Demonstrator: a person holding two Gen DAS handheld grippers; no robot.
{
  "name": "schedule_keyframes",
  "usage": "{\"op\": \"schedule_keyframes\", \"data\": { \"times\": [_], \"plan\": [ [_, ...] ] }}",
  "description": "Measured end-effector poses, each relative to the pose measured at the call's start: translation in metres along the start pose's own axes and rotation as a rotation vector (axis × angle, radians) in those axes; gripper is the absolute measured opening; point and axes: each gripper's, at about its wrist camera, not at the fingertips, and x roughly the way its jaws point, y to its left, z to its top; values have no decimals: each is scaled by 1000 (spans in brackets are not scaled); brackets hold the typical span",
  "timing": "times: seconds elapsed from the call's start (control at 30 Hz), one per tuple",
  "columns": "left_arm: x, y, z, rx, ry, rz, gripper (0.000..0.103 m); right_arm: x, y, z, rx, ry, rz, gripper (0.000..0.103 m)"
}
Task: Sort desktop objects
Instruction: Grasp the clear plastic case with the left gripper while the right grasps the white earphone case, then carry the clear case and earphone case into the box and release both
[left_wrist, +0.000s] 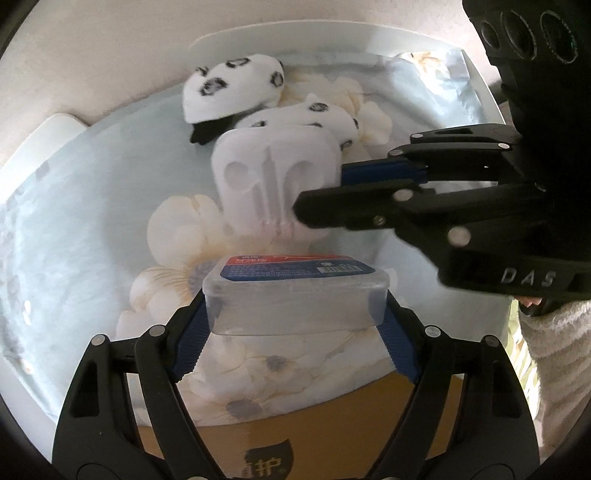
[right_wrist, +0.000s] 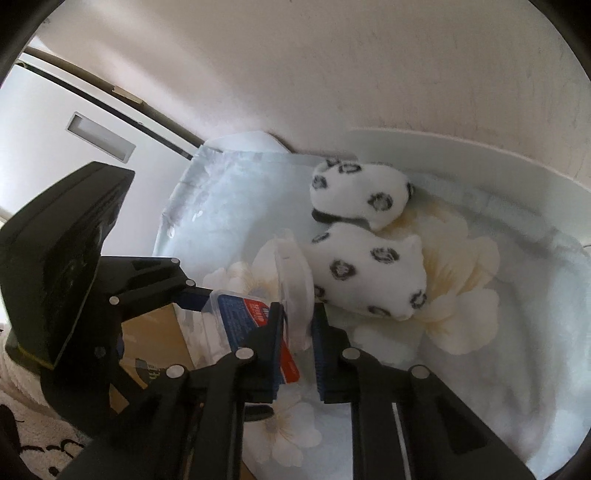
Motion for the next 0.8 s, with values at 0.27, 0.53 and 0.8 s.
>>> {"op": "schedule_keyframes", "data": {
  "times": [0.27,0.53,0.8],
  "plan": [
    [-20,7,-1,4,-44,7,80,-6,11,6,-16,-45,-26,12],
    [-49,13,-7,15,-106,18,80,-25,22,9,-31,-93,-46,12],
    [-95,13,-21,34,-184,25,80,-56,53,9,-64,-141,-68,12]
  ]
}}
